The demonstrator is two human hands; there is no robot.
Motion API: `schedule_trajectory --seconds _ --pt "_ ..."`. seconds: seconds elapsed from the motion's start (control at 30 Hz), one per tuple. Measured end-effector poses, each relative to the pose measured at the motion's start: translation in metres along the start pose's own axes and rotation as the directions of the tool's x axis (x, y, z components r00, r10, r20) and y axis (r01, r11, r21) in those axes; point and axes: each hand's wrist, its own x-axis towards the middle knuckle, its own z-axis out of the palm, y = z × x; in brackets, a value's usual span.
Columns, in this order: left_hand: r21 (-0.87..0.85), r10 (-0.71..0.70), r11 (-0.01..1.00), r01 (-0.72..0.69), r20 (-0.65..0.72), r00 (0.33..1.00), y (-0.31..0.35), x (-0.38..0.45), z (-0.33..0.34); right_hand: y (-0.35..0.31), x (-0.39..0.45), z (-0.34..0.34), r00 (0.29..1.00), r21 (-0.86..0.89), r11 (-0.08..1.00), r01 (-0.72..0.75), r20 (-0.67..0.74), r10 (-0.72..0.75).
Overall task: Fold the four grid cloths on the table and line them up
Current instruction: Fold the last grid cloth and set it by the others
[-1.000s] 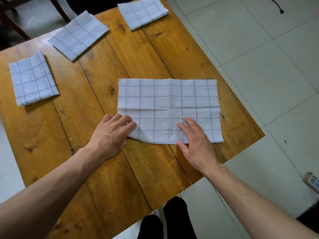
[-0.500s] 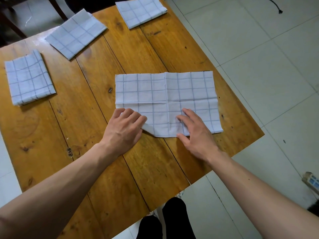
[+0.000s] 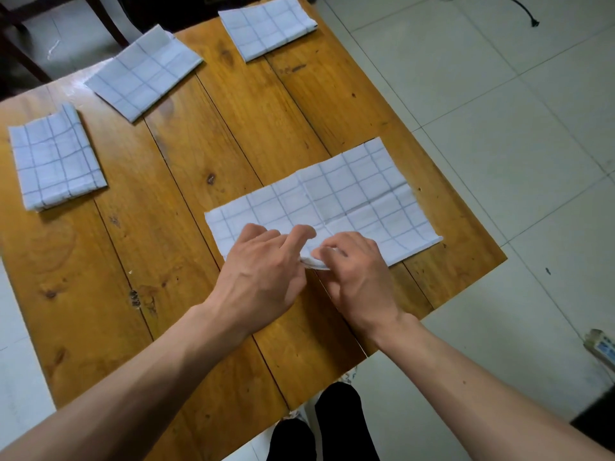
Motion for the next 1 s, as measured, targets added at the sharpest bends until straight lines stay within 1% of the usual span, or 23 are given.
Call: schedule_trajectory --seconds 0.07,0.1,0.2,0.23,0.3,0.4,0.53,0.63,0.73,0.87,1.0 --pt "-0.037 -0.006 0.999 0.006 0.006 1.000 0.000 -0.004 -0.004 0.005 0.000 -0.004 0.999 0.019 1.000 0.018 -0.031 -0.017" --pt "-0.020 -0.005 1.000 0.006 0.014 1.000 -0.004 -0.007 -0.007 0.009 0.000 -0.007 0.999 0.027 0.999 0.019 -0.028 -0.019" --pt "0.113 -0.001 0.994 -0.008 0.083 0.997 -0.024 -0.019 -0.010 0.021 -0.005 -0.015 1.000 0.045 0.999 0.013 0.005 -0.013" --pt "0.136 -0.008 0.991 -0.004 0.087 0.996 -0.032 -0.023 -0.008 0.025 -0.007 -0.017 1.000 0.056 0.998 0.010 0.010 -0.011" --pt "0.138 -0.021 0.990 0.016 0.037 0.999 -0.047 -0.029 0.000 0.030 -0.010 -0.021 1.000 0.079 0.997 0.013 0.022 -0.015" --pt "0.097 -0.035 0.994 0.040 -0.058 0.998 -0.056 -0.031 0.007 0.029 -0.014 -0.024 0.999 0.077 0.997 0.018 0.037 -0.021" --pt "0.083 0.014 0.997 -0.003 -0.133 0.991 -0.047 -0.028 0.006 0.017 -0.015 -0.028 0.995 0.054 0.994 0.096 0.013 -0.097" --pt "0.087 0.021 0.996 -0.010 -0.135 0.991 -0.045 -0.032 0.005 0.007 -0.016 -0.031 0.989 0.093 0.984 0.149 0.010 -0.150" --pt "0.111 0.016 0.994 -0.005 -0.096 0.995 -0.054 -0.033 0.004 0.008 -0.019 -0.033 0.983 0.130 0.978 0.163 0.058 -0.172" --pt "0.107 0.019 0.994 -0.009 -0.093 0.996 -0.059 -0.030 0.003 0.021 -0.031 -0.033 0.980 0.080 0.983 0.164 0.102 -0.171" --pt "0.046 -0.020 0.999 0.025 -0.093 0.995 -0.051 -0.034 -0.003 0.023 -0.042 -0.028 0.991 0.027 0.992 0.124 0.047 -0.126"
